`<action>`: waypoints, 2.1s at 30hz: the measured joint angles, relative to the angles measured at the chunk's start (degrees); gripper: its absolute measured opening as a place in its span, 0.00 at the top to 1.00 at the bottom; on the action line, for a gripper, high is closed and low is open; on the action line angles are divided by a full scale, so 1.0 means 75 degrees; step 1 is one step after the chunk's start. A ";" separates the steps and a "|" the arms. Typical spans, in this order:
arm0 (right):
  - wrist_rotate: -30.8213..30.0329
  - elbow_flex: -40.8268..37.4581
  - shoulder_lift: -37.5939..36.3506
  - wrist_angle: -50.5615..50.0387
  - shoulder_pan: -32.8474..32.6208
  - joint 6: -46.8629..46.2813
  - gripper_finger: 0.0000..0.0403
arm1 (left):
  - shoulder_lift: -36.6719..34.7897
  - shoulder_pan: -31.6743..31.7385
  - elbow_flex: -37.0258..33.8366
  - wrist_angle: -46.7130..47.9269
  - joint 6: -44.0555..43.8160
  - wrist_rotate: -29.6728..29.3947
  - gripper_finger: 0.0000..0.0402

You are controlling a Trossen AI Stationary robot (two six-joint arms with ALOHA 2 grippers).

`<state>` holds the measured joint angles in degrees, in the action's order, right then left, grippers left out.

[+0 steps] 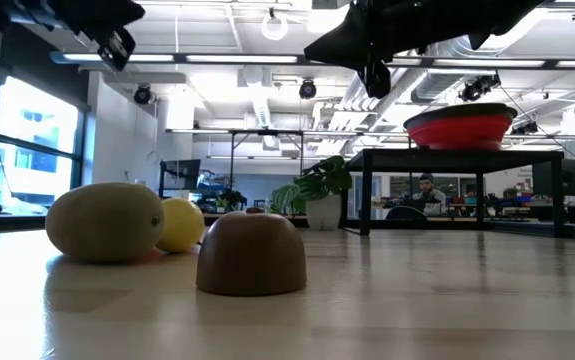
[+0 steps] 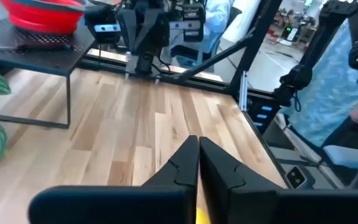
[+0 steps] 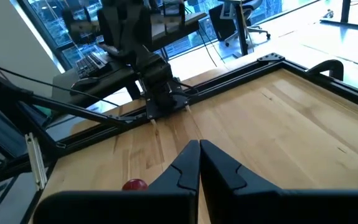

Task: Pick & Place Fruit
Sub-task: Put the red pomegranate into the red strainer bowl

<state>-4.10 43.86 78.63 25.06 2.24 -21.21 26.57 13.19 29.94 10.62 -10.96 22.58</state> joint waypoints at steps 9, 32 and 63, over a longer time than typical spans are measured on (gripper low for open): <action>0.0011 0.0003 0.0000 -0.0020 0.0000 0.0003 0.99 | 0.0247 -0.2255 -0.0246 -0.0028 -0.0443 -0.2595 1.00; -0.0032 0.0006 0.0003 -0.0152 0.0000 0.0443 0.99 | 0.2857 -0.4464 0.0947 0.1363 -0.0809 -0.4711 1.00; -0.0032 0.0006 0.0012 -0.0163 0.0000 0.0455 0.99 | 0.3331 -0.4458 0.0972 0.1657 -0.0317 -0.4948 0.36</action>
<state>-4.34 43.90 78.72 23.83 2.24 -17.80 51.55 -20.25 37.23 23.05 -13.34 -14.53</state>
